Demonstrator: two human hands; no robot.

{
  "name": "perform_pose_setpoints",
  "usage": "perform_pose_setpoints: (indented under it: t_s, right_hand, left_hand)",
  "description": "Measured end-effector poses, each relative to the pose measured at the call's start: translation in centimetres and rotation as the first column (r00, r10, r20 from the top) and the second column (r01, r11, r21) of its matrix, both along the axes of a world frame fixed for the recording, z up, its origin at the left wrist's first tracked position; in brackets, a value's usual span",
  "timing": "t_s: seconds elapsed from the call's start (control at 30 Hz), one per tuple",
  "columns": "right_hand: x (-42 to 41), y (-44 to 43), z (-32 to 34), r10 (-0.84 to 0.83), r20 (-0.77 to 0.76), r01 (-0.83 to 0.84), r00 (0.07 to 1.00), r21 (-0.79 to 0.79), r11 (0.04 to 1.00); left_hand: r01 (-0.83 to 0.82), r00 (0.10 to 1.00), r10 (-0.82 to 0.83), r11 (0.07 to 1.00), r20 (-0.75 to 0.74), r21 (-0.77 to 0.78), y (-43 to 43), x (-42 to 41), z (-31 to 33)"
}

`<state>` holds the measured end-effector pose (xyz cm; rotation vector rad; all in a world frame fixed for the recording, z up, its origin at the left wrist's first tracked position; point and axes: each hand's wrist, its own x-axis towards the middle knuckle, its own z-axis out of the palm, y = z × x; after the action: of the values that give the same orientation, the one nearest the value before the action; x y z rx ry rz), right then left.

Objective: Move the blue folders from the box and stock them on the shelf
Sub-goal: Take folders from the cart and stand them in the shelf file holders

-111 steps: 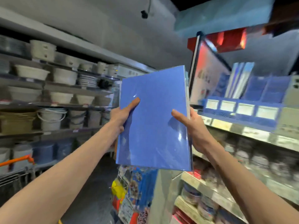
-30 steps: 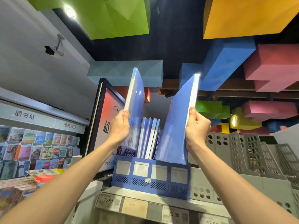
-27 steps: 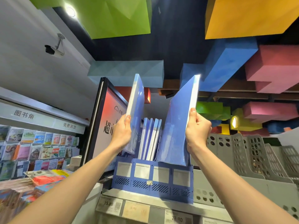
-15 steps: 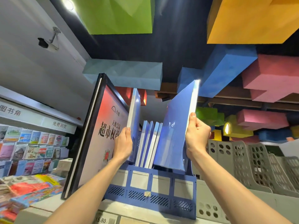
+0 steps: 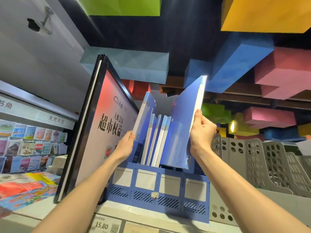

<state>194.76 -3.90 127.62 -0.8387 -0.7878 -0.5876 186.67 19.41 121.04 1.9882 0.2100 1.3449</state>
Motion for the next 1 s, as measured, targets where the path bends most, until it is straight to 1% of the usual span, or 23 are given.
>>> perform_pose_setpoints:
  t_s: [0.07, 0.2, 0.3, 0.4, 0.53, 0.67, 0.8, 0.87, 0.93, 1.0]
  right_hand:
    - [0.0, 0.5, -0.3, 0.0, -0.011, 0.0, 1.0, -0.007, 1.0]
    - [0.5, 1.6, -0.9, 0.015, -0.021, -0.015, 1.0, -0.017, 1.0]
    - [0.7, 1.7, -0.9, 0.024, -0.026, -0.025, 0.999, -0.026, 0.999]
    - [0.6, 1.0, -1.0, 0.052, -0.022, -0.052, 0.998, -0.017, 0.998]
    - [0.5, 0.1, -1.0, 0.061, -0.013, -0.061, 0.998, -0.01, 0.998]
    - [0.6, -0.8, -0.7, 0.06, -0.01, -0.06, 0.998, -0.007, 0.998]
    - [0.0, -2.2, -0.8, 0.057, -0.005, -0.057, 0.998, 0.001, 0.998]
    - [0.0, -3.0, -0.9, 0.053, 0.012, -0.053, 0.999, 0.003, 0.999]
    - [0.1, -3.5, -1.0, 0.038, 0.021, -0.038, 0.999, 0.005, 0.999]
    - [-0.1, -3.9, -1.3, 0.031, 0.021, -0.031, 0.999, 0.009, 0.999]
  left_hand:
    - [-0.015, 0.998, 0.016, 0.999, -0.054, 0.03, 0.2, -0.5, -0.4]
    - [-0.076, 0.99, 0.092, 0.986, -0.105, 0.147, -1.1, -1.2, -1.3]
    - [-0.095, 0.979, 0.128, 0.975, -0.159, 0.203, -1.7, -1.6, -1.5]
    - [-0.159, 0.958, 0.214, 0.951, -0.193, 0.264, -1.2, -1.9, -2.1]
    - [-0.18, 0.958, 0.224, 0.956, -0.178, 0.233, -0.7, -2.2, -3.0]
    - [-0.223, 0.941, 0.274, 0.943, -0.198, 0.247, -1.6, -2.5, -3.1]
    - [-0.241, 0.946, 0.264, 0.961, -0.186, 0.137, -2.7, -2.9, -2.2]
    - [-0.244, 0.95, 0.263, 0.962, -0.167, 0.126, -3.8, -2.9, -1.5]
    - [-0.316, 0.941, 0.331, 0.933, -0.07, 0.174, -5.3, -2.7, -0.8]
    - [-0.392, 0.915, 0.403, 0.869, 0.028, 0.301, -7.0, -2.4, -0.3]
